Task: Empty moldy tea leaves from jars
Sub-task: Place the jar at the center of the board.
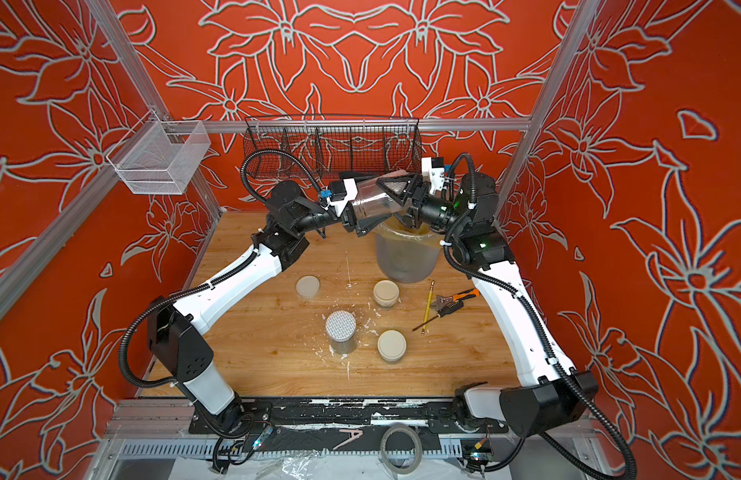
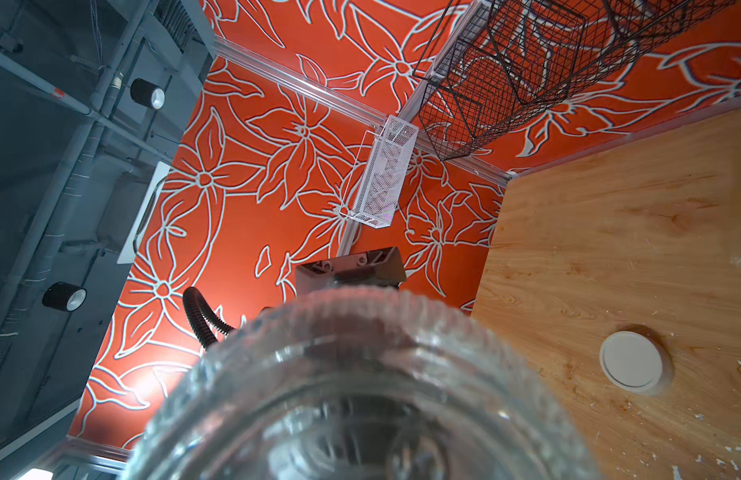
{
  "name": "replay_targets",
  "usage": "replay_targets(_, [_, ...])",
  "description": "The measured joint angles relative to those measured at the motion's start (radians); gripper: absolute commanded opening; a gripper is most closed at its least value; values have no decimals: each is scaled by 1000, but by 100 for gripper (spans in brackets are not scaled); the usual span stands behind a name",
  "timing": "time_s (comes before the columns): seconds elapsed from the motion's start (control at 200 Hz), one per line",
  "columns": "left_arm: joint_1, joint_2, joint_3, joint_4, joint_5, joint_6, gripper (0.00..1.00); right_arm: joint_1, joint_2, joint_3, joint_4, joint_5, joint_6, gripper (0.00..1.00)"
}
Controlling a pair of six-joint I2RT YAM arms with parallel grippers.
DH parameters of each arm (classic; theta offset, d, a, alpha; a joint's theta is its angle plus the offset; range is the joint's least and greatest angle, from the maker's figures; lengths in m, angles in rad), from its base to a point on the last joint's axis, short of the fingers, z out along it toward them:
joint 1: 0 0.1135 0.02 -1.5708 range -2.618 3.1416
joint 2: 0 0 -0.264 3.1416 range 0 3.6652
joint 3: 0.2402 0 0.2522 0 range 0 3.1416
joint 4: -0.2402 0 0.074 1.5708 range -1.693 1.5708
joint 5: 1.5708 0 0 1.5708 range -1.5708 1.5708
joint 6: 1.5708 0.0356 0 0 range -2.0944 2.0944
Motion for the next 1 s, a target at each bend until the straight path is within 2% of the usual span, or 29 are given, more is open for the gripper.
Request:
replay_targets(0.335, [0, 1, 0, 31, 24, -31, 83, 8, 0, -5, 16, 0, 7, 0])
replay_targets(0.516, [2, 1, 0, 34, 32, -35, 63, 10, 0, -8, 22, 0, 14, 0])
replay_targets(0.586, [3, 1, 0, 33, 34, -35, 55, 12, 0, -10, 24, 0, 14, 11])
replay_targets(0.686, [5, 1, 0, 30, 36, -36, 42, 12, 0, -14, 30, 0, 16, 37])
replay_targets(0.696, [5, 1, 0, 30, 36, -36, 41, 12, 0, -15, 31, 0, 16, 40])
replay_targets(0.741, [5, 1, 0, 29, 36, -36, 36, 12, 0, -17, 34, 0, 17, 64])
replay_targets(0.811, [5, 1, 0, 22, 36, -35, 28, 12, 0, -24, 43, 0, 21, 84])
replay_targets(0.886, [6, 0, 0, 9, 35, -39, 21, 12, 0, -30, 46, 1, 23, 97])
replay_targets(0.996, [6, 0, 0, -17, 31, -60, 15, 12, 0, -33, 56, 5, 10, 97])
